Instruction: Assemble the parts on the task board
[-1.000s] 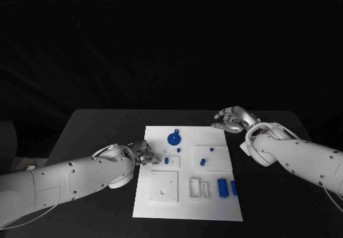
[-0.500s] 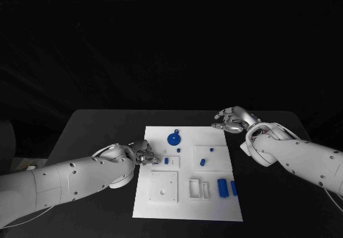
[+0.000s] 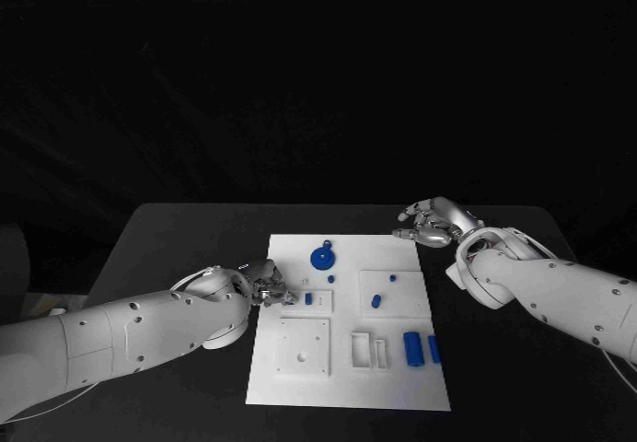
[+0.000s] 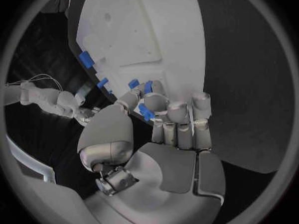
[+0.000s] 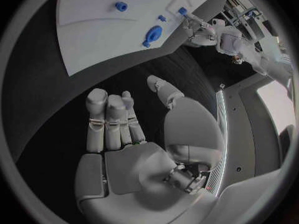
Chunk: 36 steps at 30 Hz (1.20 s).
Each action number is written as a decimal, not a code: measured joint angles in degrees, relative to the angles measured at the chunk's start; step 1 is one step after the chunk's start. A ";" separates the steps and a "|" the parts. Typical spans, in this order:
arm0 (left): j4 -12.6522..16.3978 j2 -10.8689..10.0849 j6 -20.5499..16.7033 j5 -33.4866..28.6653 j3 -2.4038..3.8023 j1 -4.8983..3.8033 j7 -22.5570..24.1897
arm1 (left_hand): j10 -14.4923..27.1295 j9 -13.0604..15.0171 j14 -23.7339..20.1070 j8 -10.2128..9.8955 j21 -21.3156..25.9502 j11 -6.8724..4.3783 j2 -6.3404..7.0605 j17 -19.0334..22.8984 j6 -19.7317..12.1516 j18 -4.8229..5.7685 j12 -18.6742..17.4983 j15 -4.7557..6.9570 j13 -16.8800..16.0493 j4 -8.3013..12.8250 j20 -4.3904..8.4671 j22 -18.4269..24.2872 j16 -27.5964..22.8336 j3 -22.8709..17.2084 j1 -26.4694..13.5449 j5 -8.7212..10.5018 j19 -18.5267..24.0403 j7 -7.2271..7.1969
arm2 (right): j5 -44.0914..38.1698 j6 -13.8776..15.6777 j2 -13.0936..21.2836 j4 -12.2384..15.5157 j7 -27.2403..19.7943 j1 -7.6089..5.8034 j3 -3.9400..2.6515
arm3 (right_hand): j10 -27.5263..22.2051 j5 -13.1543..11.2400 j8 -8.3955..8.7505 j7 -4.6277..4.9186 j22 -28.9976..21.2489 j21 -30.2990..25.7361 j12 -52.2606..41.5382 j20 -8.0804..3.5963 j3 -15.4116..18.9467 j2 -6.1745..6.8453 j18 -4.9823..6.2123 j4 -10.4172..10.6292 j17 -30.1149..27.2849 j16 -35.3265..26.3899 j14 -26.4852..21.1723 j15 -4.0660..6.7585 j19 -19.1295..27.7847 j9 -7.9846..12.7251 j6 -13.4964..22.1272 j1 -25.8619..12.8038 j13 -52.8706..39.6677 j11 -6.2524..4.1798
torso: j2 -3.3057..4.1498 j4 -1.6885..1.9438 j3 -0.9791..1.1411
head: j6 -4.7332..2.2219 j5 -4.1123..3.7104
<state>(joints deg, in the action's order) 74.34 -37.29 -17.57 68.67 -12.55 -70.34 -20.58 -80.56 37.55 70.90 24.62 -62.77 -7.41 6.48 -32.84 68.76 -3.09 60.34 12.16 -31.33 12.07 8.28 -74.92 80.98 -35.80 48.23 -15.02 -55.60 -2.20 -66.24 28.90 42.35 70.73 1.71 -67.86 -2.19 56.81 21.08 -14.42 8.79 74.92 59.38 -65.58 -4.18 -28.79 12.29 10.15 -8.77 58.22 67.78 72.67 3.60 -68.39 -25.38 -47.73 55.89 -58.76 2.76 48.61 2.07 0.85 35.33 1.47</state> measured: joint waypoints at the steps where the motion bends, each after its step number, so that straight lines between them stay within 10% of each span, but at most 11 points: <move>1: -0.03 0.02 0.03 -0.06 0.01 0.00 -0.01 | 0.00 0.00 0.01 0.00 0.00 0.00 0.00 0.04 0.00 0.00 0.00 -0.02 0.05 0.00 0.00 0.00 0.00 0.00 0.00 0.03 0.00 0.00 | 0.00 0.00 0.00 0.00 0.00 0.00 0.00 | 0.00 0.00 0.00 0.00 0.00 0.00 0.00 0.00 0.00 0.00 0.00 0.00 0.00 0.00 0.00 0.00 0.00 0.00 0.00 0.00 0.01 0.00 | 0.00 0.00 -0.01 | -0.03 0.00; 5: -0.11 0.06 0.16 -0.38 0.02 -0.02 -0.04 | -0.01 -0.14 0.07 0.00 0.00 -0.01 -0.25 0.24 0.01 0.00 0.00 -0.09 0.37 -1.57 0.00 0.00 0.00 -0.05 0.25 6.24 0.00 0.00 | 0.00 -0.01 0.00 0.00 0.00 0.00 0.00 | 0.00 0.00 0.00 0.00 0.00 0.00 0.00 0.00 0.00 0.00 0.00 0.00 0.00 0.00 0.00 0.00 0.00 0.00 0.00 0.00 0.01 0.00 | -0.01 0.00 -0.01 | -0.07 -0.04; 9: -0.37 0.14 0.23 -0.64 0.03 -0.01 -0.08 | 0.16 -0.84 -0.27 0.08 0.00 -0.12 0.21 0.32 1.15 0.01 -0.01 0.04 0.57 -5.51 0.00 0.01 -0.01 0.17 -0.67 8.37 0.00 -0.07 | 0.00 -0.01 -0.02 -0.01 0.00 0.00 0.00 | 0.00 0.21 0.00 -0.09 0.00 0.00 0.00 0.00 0.00 0.00 0.00 0.00 0.00 -0.15 0.00 0.00 0.00 0.00 0.09 0.00 0.01 0.00 | -0.01 0.00 -0.01 | -0.07 -0.04; 36: -0.98 0.69 1.40 -1.24 0.12 0.33 -0.71 | 0.38 -0.67 -0.53 0.69 0.00 -0.34 3.56 0.31 2.02 -0.52 0.44 0.14 0.76 -9.67 0.00 -0.02 -0.03 -0.93 -3.53 9.88 0.00 0.89 | 0.00 -0.06 -0.11 -0.07 -0.02 0.00 0.00 | 0.00 0.22 0.00 -0.10 -0.01 0.00 0.00 0.03 0.16 0.00 0.00 0.16 0.01 -0.21 0.00 0.00 0.01 -0.01 0.10 0.00 0.06 0.00 | -0.01 -0.04 -0.01 | -0.13 -0.10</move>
<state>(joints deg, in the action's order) 73.35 -36.60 -16.16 67.43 -12.44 -70.01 -21.29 -80.17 36.88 70.36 25.31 -62.77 -7.75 10.04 -32.53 70.78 -3.61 60.78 12.31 -30.56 2.40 8.28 -74.95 80.95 -36.74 44.71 -5.15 -55.60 -1.31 -66.23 28.84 42.24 70.67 1.69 -67.86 -2.19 56.81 21.30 -14.42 8.69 74.91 59.38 -65.58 -4.15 -28.63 12.29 10.15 -8.61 58.22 67.56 72.67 3.59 -68.37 -25.39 -47.62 55.89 -58.70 2.76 48.60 2.03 0.85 35.20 1.37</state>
